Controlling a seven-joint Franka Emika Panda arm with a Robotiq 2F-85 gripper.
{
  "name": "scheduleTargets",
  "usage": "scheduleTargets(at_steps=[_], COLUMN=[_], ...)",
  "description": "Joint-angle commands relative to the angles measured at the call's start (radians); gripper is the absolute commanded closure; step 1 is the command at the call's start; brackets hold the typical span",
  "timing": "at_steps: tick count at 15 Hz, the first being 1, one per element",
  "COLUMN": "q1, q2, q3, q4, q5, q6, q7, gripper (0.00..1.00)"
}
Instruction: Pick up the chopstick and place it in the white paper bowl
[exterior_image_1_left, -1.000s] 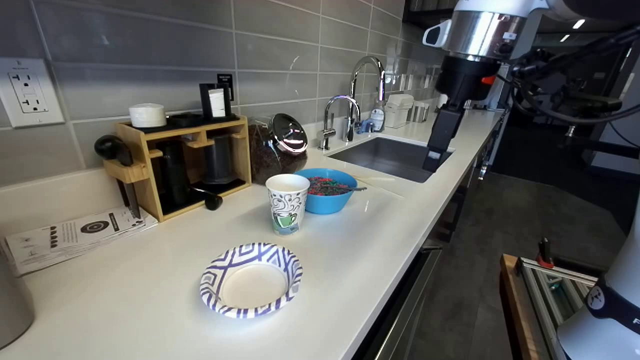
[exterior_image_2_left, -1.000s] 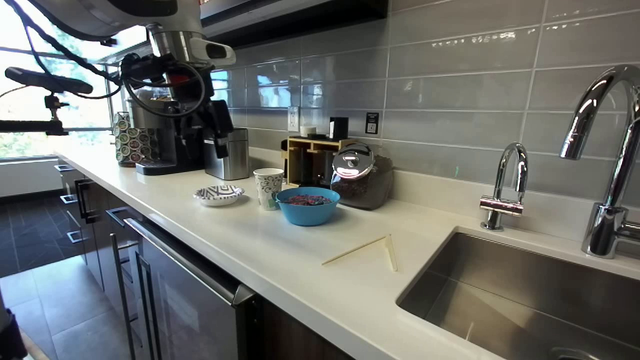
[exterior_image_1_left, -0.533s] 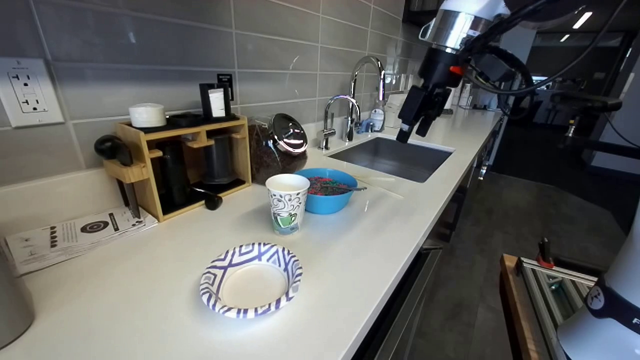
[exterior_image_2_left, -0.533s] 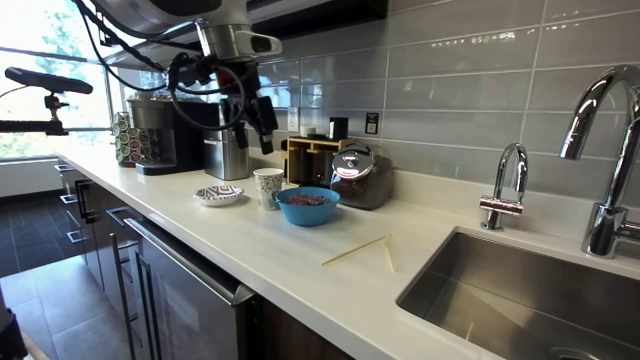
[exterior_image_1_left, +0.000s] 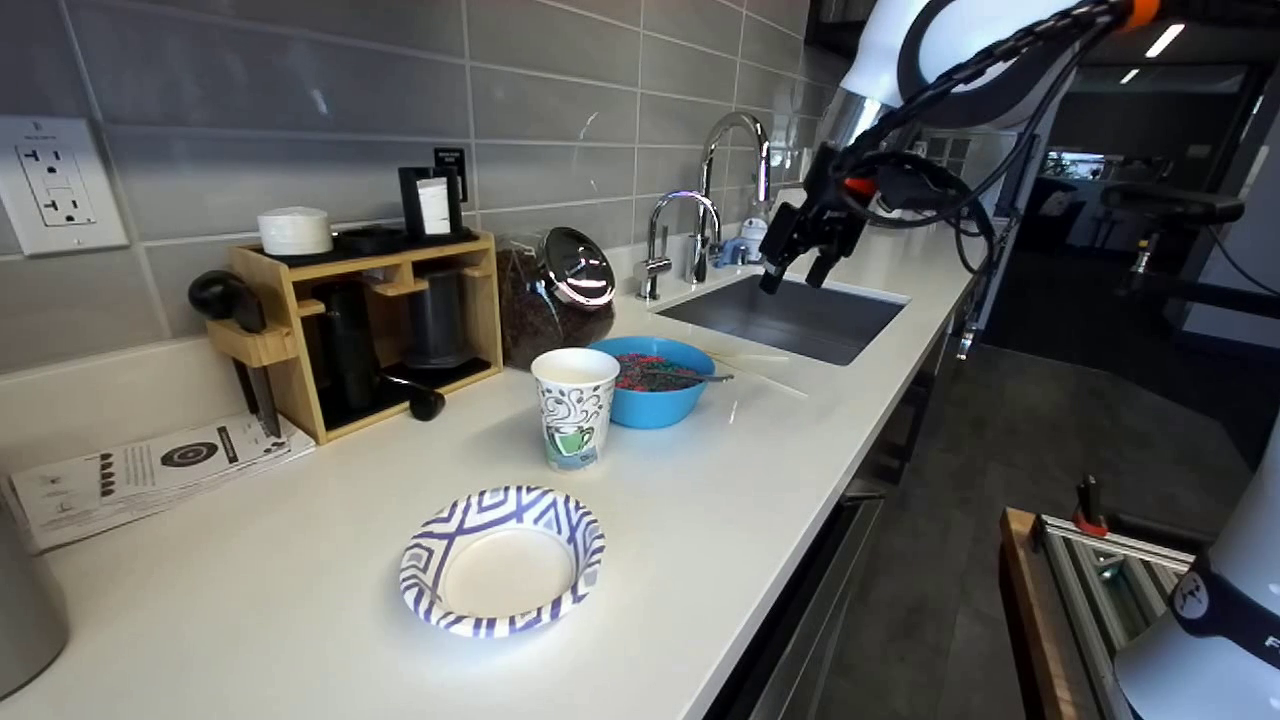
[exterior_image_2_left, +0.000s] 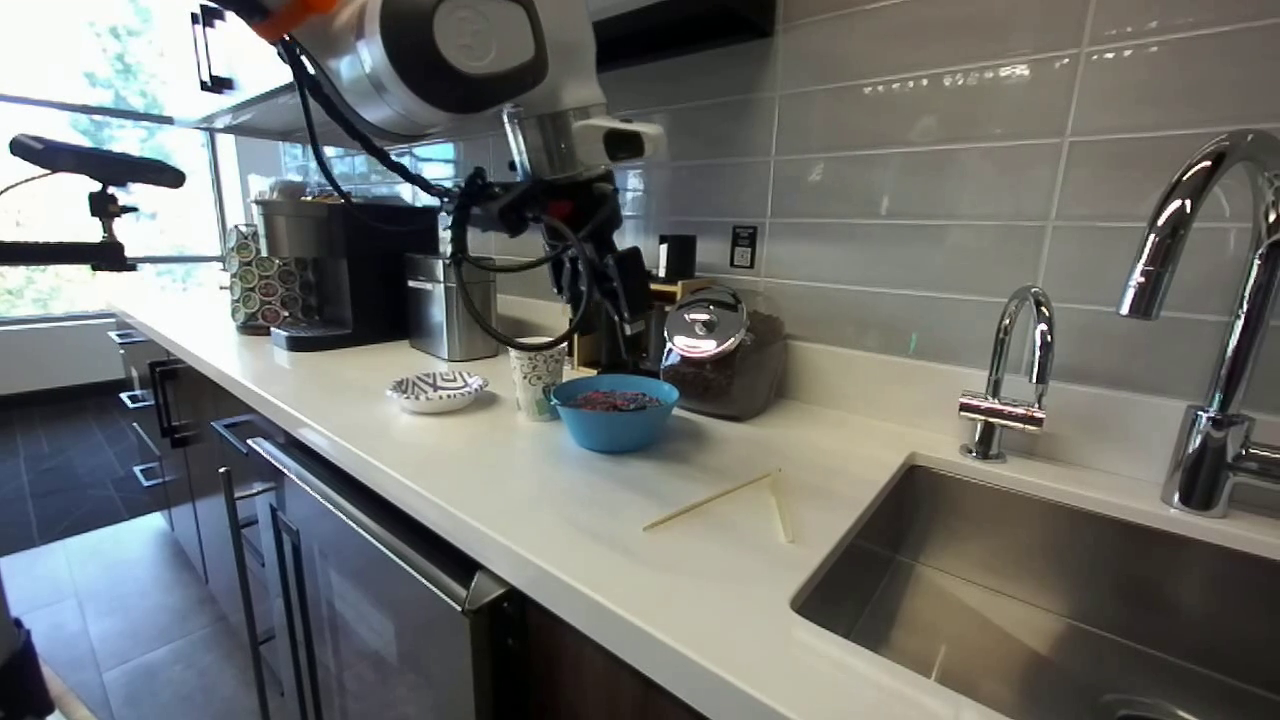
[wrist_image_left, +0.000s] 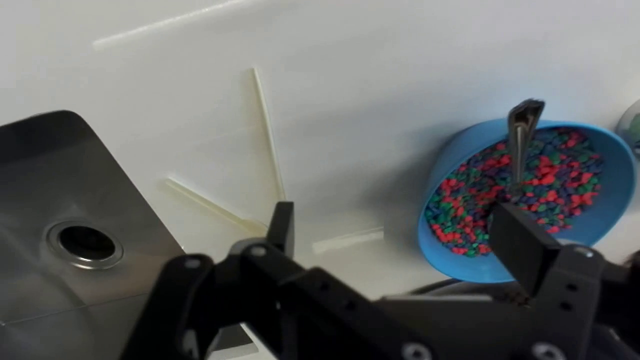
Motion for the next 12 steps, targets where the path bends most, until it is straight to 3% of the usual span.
scheduleTargets(at_steps=[1, 6, 12], q1=[-0.025, -0.050, -0.036], q2=[0.148, 0.292, 0.414], q3=[-0.014, -0.026, -0.070], q4=[0.064, 0.122, 0.171], q5=[-0.031, -0.090, -0.082], q6=[0.055, 0.118, 0.145], q7=[0.012, 0.030, 0.020], gripper=[0.00, 0.00, 0.01])
